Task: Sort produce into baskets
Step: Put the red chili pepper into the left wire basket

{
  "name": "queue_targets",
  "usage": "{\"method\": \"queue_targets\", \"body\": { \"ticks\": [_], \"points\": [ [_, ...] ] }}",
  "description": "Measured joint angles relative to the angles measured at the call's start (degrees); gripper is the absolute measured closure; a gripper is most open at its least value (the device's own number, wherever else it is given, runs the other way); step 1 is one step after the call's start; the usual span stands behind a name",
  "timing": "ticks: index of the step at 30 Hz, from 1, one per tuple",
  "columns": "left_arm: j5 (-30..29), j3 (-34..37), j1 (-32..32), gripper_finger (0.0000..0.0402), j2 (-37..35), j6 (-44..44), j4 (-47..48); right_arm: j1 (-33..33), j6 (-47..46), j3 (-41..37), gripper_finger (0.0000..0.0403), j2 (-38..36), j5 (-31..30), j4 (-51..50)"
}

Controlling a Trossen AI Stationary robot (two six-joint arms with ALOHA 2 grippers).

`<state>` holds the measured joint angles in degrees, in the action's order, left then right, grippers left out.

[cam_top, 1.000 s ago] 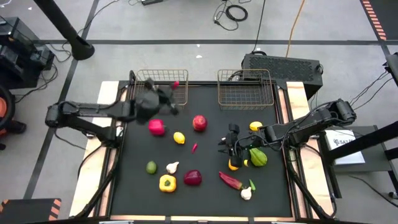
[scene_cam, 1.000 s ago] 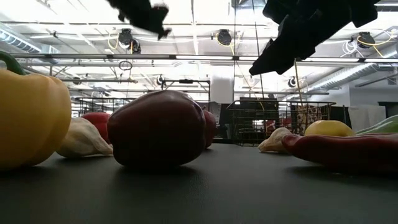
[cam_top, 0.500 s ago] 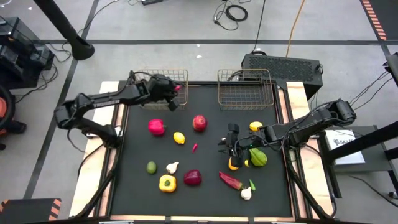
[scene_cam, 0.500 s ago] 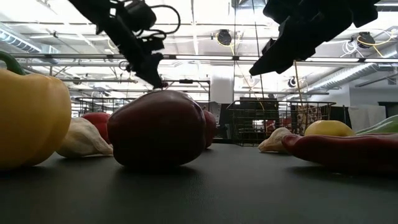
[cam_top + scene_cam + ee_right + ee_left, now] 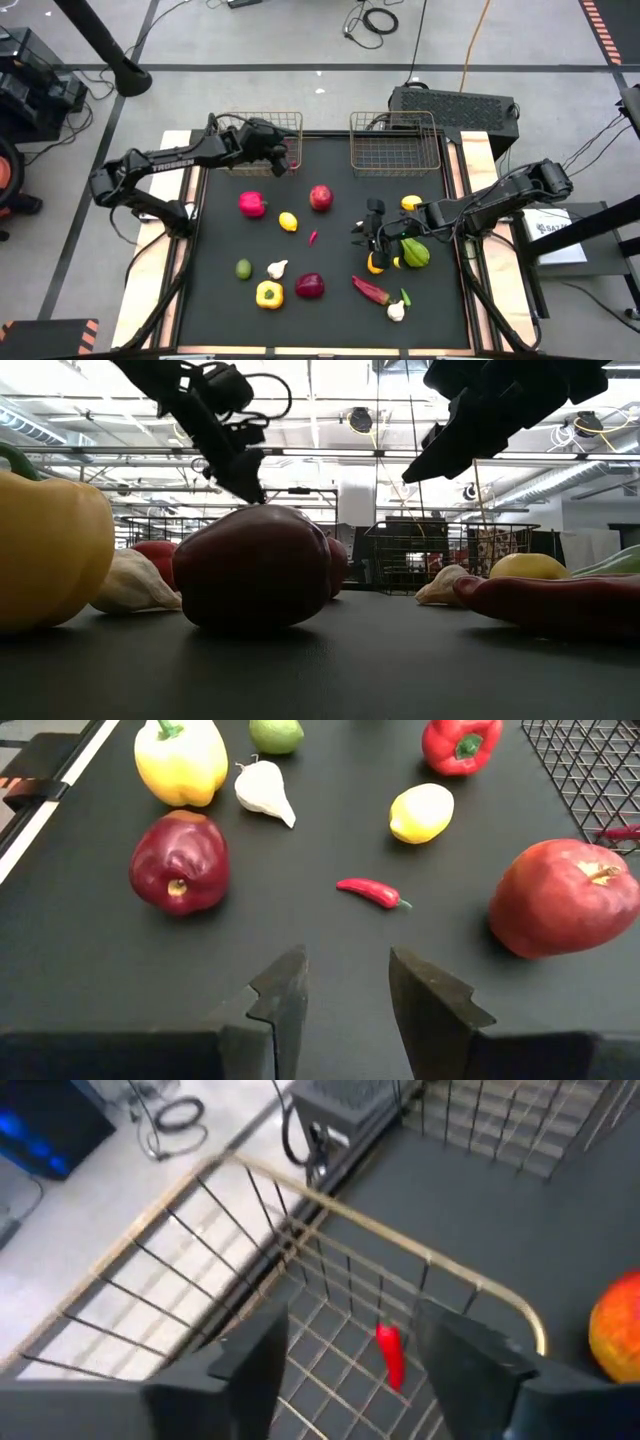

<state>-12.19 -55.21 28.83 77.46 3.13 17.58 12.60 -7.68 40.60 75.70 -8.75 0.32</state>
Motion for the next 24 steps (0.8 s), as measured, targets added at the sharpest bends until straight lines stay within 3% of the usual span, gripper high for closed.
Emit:
{"method": "queue_targets", "body": {
  "ticks": [4,12,18,24],
  "points": [
    [-0.3,-1.7,-1.9,0.0137,-3.6,-2.5,-0.1,0.0,0.0,0.0,0.0271,0.0,0.0,0.0],
    [-0.7,-2.3,-10.2,0.0132,-12.8,-12.7,4.0,0.0,-2.2,0.0,0.0271,0.0,0.0,-1.4],
    [-1.0,-2.3,-21.2,0.0132,-14.5,-23.3,9.3,0.1,-5.0,0.0,0.0271,0.0,0.0,-2.8],
    [-7.6,-2.3,-33.5,0.0132,-12.7,-25.3,9.2,1.5,-3.8,0.0,0.027,0.9,0.1,-0.1]
  ]
}}
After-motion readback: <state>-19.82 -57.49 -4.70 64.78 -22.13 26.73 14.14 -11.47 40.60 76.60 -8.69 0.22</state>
